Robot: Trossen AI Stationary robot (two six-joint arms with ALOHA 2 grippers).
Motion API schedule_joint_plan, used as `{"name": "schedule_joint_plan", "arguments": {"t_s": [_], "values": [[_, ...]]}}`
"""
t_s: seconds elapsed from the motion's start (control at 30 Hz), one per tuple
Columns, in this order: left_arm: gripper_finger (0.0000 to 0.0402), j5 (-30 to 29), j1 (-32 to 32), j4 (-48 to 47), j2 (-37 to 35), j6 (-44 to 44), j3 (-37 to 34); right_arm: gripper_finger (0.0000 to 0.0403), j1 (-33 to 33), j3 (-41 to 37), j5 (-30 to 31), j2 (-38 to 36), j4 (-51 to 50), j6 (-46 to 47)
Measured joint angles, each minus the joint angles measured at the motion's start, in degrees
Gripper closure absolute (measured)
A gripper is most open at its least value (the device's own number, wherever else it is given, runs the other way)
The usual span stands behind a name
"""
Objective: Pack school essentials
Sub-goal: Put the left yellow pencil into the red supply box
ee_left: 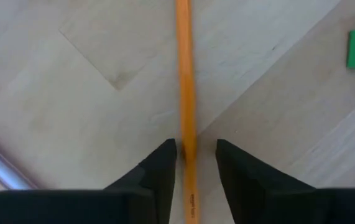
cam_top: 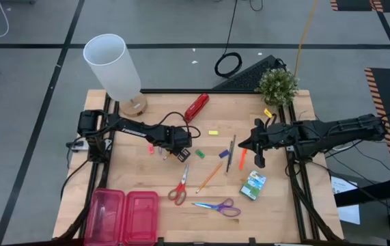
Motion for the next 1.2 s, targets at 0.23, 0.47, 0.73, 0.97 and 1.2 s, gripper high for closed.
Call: {"name": "schedule_joint_plan", "arguments": {"t_s": [0.23,0.47,0.73,0.97,1.2], "values": [[0.0354,-0.2,0.0,0.1,0.0,3.1,0.0,0.0403,0.0,0.0,0.0,0.0,0.1,-0.2],[0.0387,-0.9,-0.1,0.1,0.0,5.3,0.1,0.0403,0.0,0.0,0.1,0.0,0.2,-2.6],[0.0398,-0.1,-0.3,-0.4,-2.9,9.3,0.0,0.0403,0.0,-4.6,3.3,0.0,9.3,-4.9],[0.0379,1.2,-0.9,-1.5,-3.5,10.8,0.0,0.0403,-0.2,-8.3,3.1,0.0,17.2,-6.3],[0.0351,5.6,-3.8,1.9,-3.6,10.7,0.0,0.0403,-0.2,-8.5,3.0,0.0,17.3,-4.8]]}}
